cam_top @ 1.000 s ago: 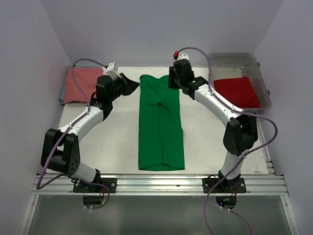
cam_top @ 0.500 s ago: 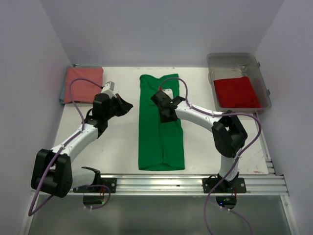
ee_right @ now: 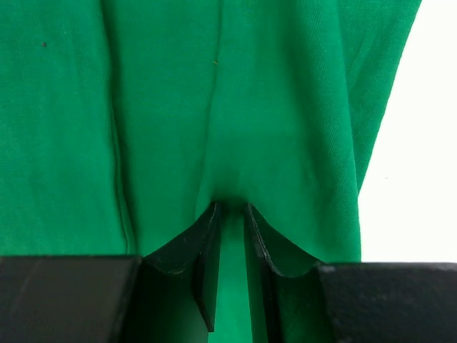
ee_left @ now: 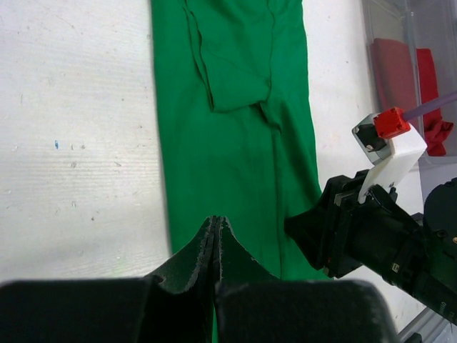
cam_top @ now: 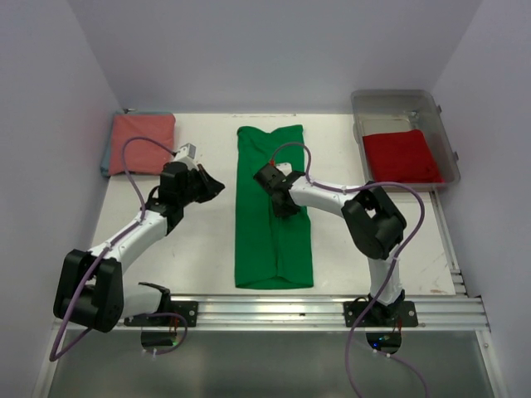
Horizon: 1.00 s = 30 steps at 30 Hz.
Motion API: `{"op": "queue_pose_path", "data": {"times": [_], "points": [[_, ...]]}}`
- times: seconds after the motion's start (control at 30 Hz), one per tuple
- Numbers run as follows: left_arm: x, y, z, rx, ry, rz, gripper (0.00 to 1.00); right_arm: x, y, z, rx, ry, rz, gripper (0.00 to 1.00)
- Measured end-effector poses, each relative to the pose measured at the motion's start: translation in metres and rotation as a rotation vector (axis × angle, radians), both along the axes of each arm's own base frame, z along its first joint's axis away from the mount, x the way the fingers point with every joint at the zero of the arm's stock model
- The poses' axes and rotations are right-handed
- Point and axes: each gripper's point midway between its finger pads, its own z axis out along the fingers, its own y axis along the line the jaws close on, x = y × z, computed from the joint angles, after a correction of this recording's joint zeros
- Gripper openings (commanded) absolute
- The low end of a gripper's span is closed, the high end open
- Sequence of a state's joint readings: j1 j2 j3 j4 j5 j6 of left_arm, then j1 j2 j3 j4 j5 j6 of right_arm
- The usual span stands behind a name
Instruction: Fold and stack the t-shirts
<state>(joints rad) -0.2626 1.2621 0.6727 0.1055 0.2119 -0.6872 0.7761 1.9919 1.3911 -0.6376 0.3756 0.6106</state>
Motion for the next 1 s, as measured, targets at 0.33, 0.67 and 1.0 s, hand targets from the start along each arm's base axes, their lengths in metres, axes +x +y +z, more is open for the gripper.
{"op": "queue_pose_path", "data": {"times": [0.33, 0.67, 1.0], "points": [[0.0, -0.001, -0.008, 0.006, 0.022, -0.002, 0.0, -0.001, 0.002, 0.0, 0.01, -0.005, -0.005, 0.26], [-0.002, -0.005, -0.015, 0.014, 0.041, -0.012, 0.0, -0.006, 0.01, 0.007, 0.027, -0.018, 0.017, 0.26], [-0.002, -0.006, -0.02, 0.019, 0.054, -0.014, 0.0, -0.007, 0.012, 0.002, 0.022, -0.012, 0.019, 0.15]]}}
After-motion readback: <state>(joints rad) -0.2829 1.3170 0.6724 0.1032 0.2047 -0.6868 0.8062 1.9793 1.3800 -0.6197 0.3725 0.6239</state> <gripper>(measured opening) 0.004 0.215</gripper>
